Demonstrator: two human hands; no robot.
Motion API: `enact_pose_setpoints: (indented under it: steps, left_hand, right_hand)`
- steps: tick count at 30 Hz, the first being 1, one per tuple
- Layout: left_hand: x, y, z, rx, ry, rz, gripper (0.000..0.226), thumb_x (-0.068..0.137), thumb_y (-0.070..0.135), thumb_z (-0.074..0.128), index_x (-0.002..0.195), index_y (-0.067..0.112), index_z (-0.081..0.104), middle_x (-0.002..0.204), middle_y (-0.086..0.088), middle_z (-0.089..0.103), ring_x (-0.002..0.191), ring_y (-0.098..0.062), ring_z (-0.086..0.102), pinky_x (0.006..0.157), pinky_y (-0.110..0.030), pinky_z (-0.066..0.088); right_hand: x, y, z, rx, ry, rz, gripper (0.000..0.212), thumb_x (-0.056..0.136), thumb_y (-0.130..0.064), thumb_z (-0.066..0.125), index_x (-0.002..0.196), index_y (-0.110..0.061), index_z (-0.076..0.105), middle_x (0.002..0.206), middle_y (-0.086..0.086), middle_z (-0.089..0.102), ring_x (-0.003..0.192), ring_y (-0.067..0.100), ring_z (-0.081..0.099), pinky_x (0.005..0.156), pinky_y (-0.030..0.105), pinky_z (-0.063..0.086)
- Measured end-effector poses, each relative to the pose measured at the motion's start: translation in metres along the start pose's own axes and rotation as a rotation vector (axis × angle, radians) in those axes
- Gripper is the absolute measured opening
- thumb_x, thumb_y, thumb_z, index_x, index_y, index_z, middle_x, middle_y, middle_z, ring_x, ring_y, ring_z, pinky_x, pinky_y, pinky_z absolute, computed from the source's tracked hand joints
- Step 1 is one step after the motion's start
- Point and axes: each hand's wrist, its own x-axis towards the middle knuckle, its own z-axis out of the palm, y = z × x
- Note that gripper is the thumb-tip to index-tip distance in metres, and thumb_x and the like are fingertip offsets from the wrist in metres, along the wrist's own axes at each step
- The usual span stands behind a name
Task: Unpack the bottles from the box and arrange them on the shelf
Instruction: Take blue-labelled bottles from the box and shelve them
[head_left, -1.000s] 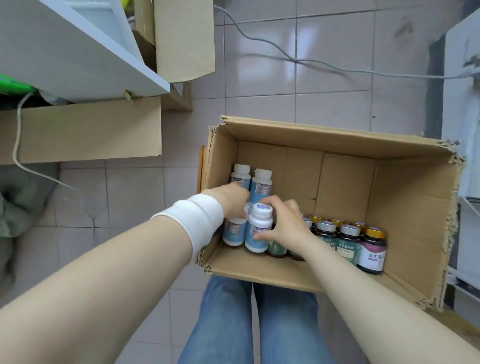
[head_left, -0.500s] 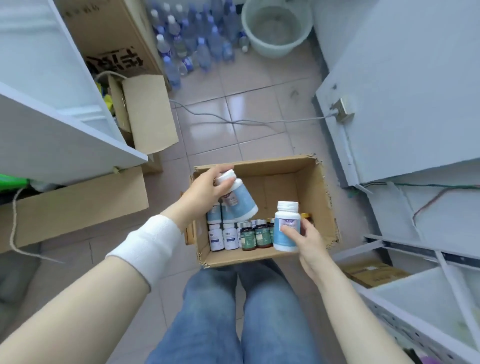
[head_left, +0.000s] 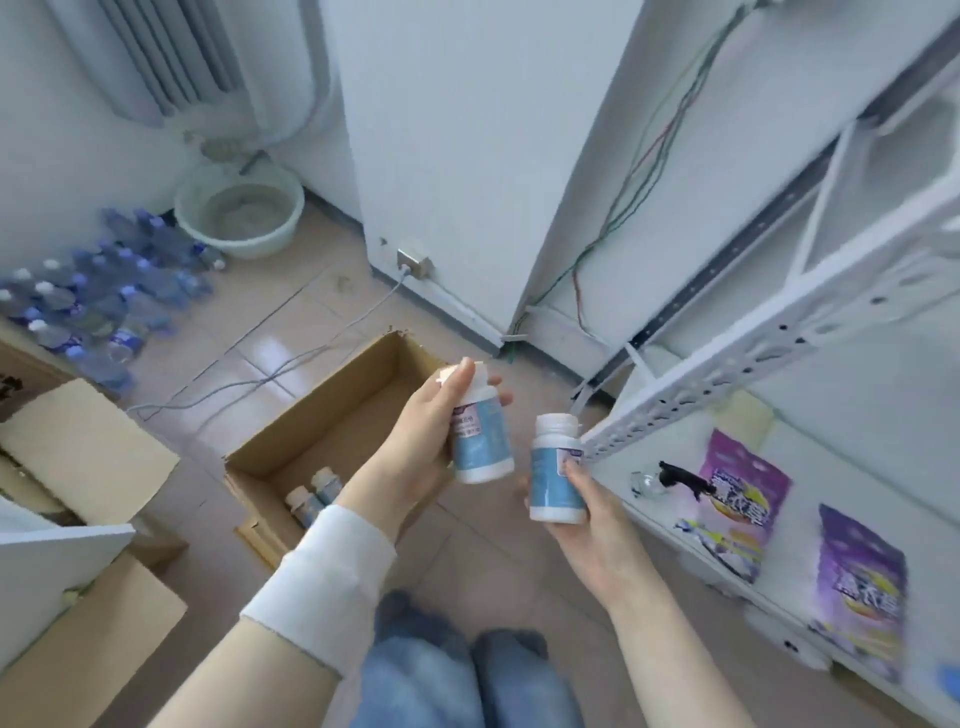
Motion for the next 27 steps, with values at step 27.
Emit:
enact_pose_setpoints:
  steps: [27]
  left_hand:
    - [-0.196,-0.124,0.687,0.504,-1.100,0.336,0.040,0.071,0.043,0.053,0.098,0.014,0.062,0.088,0.003,0.072,0.088,-0.013,0.068,0.083,-0.031,0.055]
  right_hand:
    - [-0.428,-0.245,-0.481,-0.017,0.417,-0.993,0.079,0.043,-0.059,0.084,0.108,-0.019,0.065,0.108,0.006,0.070,0.104,0.023,0.062,0.099,0.043,0.041]
